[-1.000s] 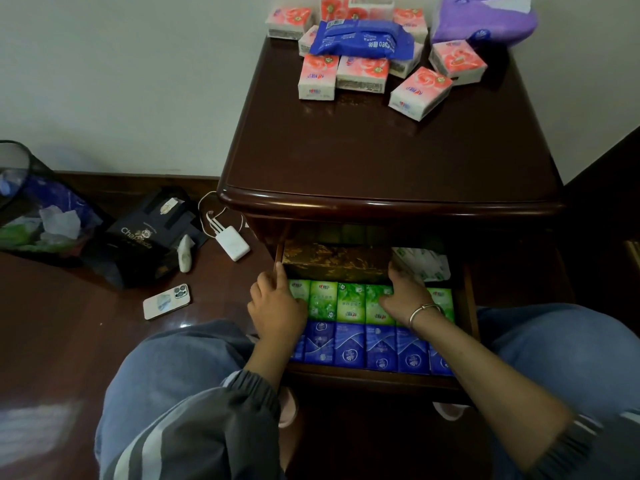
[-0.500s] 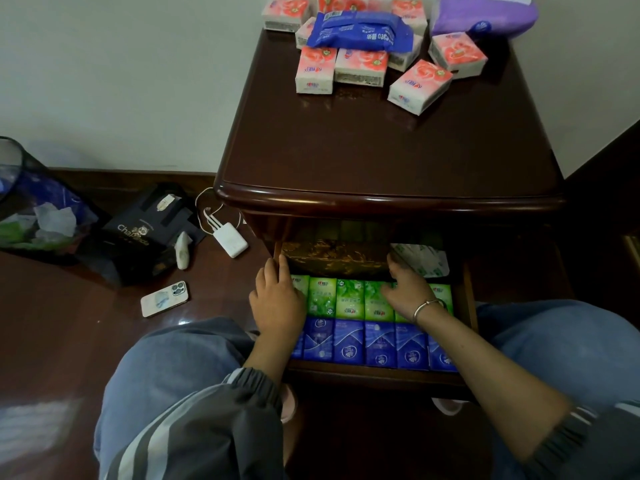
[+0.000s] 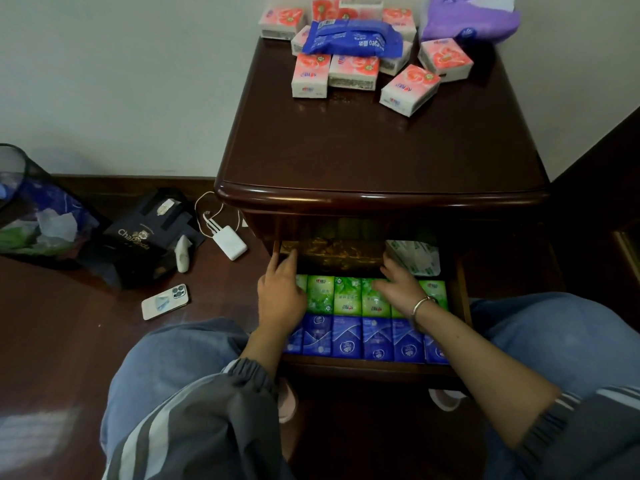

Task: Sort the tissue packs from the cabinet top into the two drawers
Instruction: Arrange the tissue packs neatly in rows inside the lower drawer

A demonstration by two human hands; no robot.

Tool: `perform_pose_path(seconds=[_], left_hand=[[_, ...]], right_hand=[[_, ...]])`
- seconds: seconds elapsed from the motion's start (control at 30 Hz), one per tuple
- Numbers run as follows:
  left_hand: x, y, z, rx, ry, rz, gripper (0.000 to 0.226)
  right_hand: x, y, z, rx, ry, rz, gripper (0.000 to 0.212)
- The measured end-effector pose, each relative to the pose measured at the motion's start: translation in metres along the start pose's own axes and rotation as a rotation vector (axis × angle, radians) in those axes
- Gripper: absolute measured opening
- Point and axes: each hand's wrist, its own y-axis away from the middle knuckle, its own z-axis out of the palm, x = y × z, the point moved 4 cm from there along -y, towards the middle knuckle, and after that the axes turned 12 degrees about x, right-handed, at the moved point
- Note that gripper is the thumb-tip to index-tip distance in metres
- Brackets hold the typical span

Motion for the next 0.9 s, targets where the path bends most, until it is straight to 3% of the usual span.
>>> perform_pose_path(seconds=[0.07, 0.2, 0.43, 0.57, 0.73, 0.83, 0.9], left_hand=[[0.005, 0.002, 0.004, -0.025, -0.042, 0.088, 0.071], [-0.001, 0.004, 0.009, 0.02, -0.141, 0.056, 0.06], [0.002, 0.018, 0.03, -0.035, -0.345, 0.17, 0.047], [0.007, 0.008, 0.007, 0.209, -0.001, 0.02, 0.044], [-0.001, 0.001, -0.023, 0.428, 0.485, -0.366, 0.05], [-0.003, -0.006, -0.035, 0.468, 0.624, -0.449, 0.061], [-0.002, -0.015, -0.039, 0.461, 0.656, -0.427, 0.068]], right_hand=[[-0.001, -0.001, 0.0, -0.02, 0.006, 0.011, 0.074], [0.002, -0.001, 0.002, -0.017, 0.074, 0.037, 0.073], [0.005, -0.001, 0.002, 0.041, 0.086, -0.005, 0.07], [0.004, 0.007, -0.015, 0.195, 0.005, -0.053, 0.06], [0.021, 0.027, -0.06, 0.655, -0.386, 0.16, 0.04], [0.027, 0.033, -0.093, 0.865, -0.512, 0.251, 0.053], [0.021, 0.028, -0.111, 0.851, -0.526, 0.176, 0.066]])
